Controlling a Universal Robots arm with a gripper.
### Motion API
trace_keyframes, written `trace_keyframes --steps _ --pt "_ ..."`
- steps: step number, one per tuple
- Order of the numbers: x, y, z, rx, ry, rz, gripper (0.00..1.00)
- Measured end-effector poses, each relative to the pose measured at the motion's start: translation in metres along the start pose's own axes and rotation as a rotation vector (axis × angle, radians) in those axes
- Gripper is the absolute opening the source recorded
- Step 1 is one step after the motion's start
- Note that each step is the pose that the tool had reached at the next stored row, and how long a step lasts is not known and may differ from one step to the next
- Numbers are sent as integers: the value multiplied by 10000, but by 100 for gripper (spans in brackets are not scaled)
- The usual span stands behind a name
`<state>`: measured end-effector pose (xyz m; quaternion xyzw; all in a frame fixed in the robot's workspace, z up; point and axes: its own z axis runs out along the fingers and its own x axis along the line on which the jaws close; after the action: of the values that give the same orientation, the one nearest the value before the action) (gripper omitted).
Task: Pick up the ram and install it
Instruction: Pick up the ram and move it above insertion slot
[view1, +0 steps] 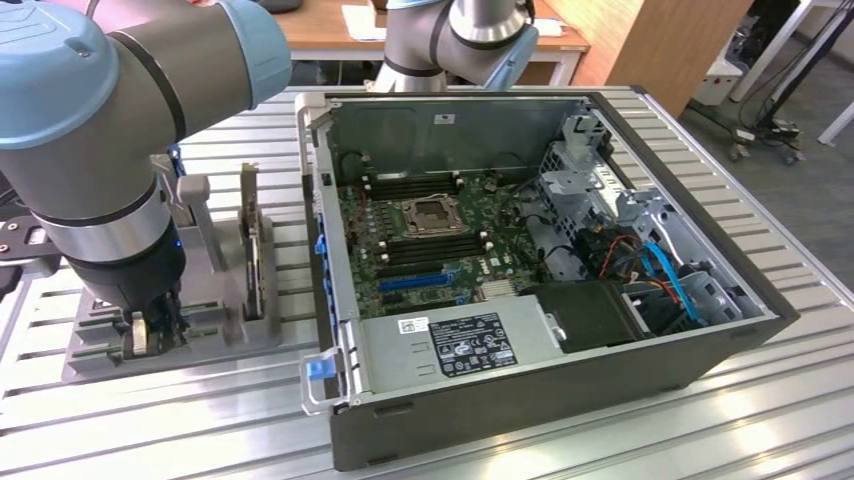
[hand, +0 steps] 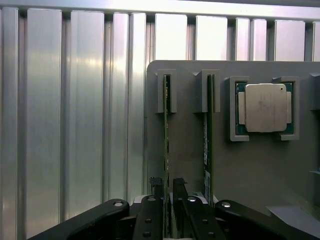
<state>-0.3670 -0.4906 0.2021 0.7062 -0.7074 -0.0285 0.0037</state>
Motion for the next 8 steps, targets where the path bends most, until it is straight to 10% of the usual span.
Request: trace_keyframes --steps 8 --pt "0 -1 10 0 0 -9 23"
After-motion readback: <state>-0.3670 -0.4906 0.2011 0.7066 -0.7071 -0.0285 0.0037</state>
